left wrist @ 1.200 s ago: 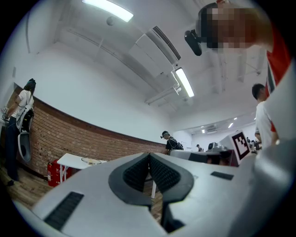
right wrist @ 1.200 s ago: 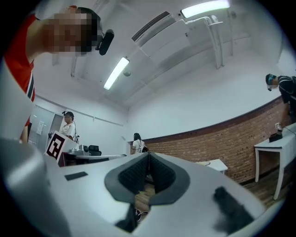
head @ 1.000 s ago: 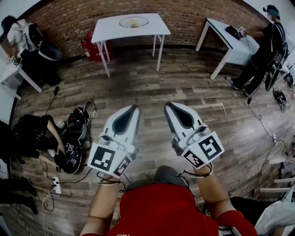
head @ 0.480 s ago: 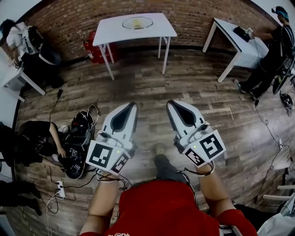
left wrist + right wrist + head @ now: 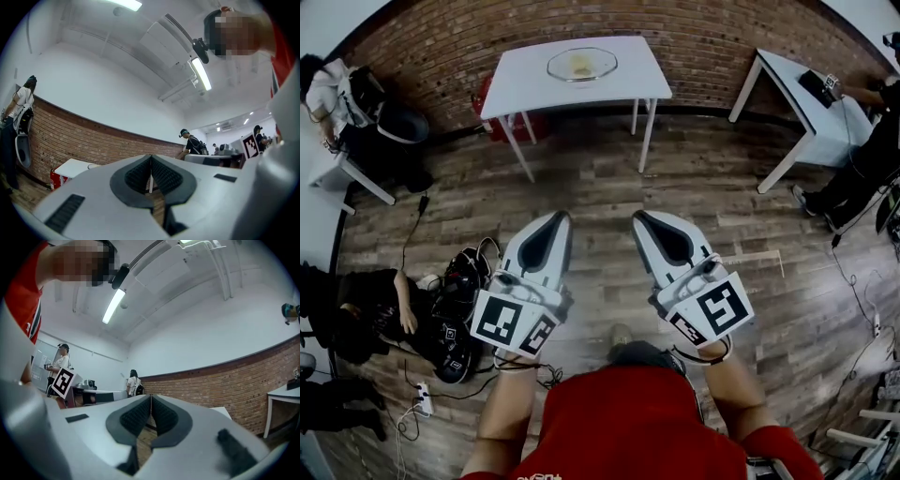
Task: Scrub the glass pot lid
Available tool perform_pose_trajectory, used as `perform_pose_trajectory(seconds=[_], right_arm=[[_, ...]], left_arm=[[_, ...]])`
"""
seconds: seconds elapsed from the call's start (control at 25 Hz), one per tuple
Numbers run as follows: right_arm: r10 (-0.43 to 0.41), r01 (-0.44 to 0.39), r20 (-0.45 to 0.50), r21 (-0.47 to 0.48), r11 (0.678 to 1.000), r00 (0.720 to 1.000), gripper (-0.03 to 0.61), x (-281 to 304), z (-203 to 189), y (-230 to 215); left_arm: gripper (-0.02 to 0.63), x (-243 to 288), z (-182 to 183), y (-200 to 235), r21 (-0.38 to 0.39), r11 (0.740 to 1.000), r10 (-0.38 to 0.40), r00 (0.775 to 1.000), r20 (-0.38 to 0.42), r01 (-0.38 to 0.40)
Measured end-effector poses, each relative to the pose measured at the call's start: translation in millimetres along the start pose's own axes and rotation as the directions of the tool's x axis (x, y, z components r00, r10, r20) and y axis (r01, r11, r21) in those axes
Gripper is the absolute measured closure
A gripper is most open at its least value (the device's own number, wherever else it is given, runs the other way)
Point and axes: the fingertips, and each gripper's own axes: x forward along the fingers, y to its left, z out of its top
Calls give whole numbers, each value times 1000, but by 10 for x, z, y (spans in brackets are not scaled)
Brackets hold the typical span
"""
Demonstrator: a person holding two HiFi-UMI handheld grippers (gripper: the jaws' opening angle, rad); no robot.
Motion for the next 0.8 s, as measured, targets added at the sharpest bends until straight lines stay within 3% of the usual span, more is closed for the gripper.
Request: perform_pose_trajectory(seconds=[0.24, 0.8], right_arm=[[25, -25, 2, 30, 999, 1000, 548, 438, -61, -768], [28, -28, -10, 17, 999, 1000, 548, 1640, -337, -1633]], left_arm=[[595, 727, -37, 253, 16, 999, 40, 999, -19, -39], [595, 1856, -181, 1282, 17, 999, 33, 999, -1, -33]])
